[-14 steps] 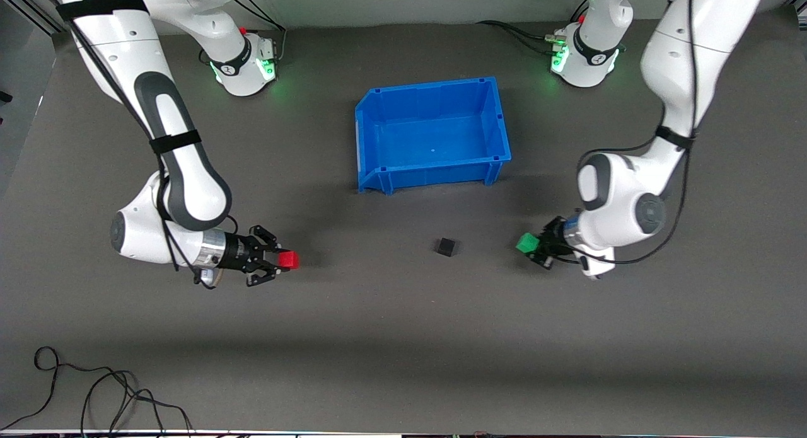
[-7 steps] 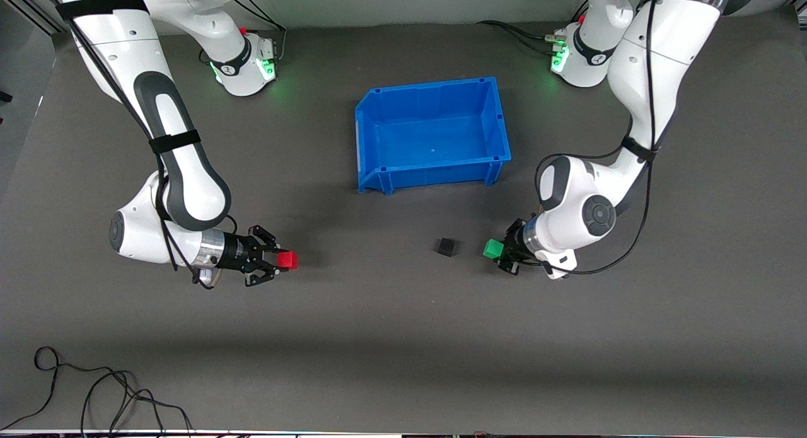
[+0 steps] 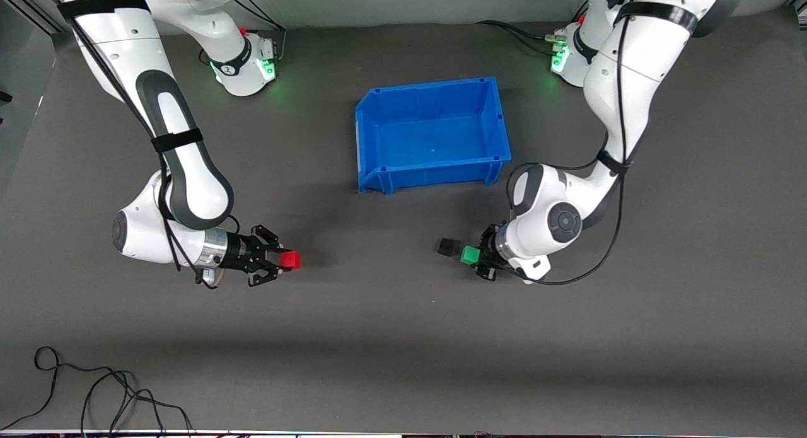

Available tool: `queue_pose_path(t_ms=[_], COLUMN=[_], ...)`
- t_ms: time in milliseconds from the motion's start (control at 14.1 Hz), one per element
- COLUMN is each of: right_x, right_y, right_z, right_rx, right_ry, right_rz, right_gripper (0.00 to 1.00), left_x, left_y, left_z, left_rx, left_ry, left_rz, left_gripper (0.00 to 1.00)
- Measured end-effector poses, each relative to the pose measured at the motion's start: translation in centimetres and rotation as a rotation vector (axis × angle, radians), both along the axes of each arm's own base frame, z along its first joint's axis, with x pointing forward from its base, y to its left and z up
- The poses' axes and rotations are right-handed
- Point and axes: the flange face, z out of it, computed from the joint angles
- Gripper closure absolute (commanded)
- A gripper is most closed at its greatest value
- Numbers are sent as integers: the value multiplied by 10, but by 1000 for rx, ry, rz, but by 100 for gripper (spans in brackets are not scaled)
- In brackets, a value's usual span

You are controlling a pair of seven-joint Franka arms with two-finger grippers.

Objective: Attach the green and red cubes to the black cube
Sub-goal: 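Carry the green cube with the left gripper toward the black cube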

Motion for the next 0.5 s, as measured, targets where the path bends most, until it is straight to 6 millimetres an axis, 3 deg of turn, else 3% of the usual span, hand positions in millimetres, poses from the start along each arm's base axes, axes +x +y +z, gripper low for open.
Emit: queue_pose_path(t_ms=[283,496], right_x=[3,11], right_y=[51,94], right_z=[17,19], right_rx=[11,11], right_ry=[1,2], right_rz=[1,-15], right_gripper=[76,76], left_x=[-5,-7], left_y=[-8,-15], left_z=[-16,-16], left_rx=[37,70], left_ry=[3,-10], left_rz=[-23,-31], left_gripper=[100,100])
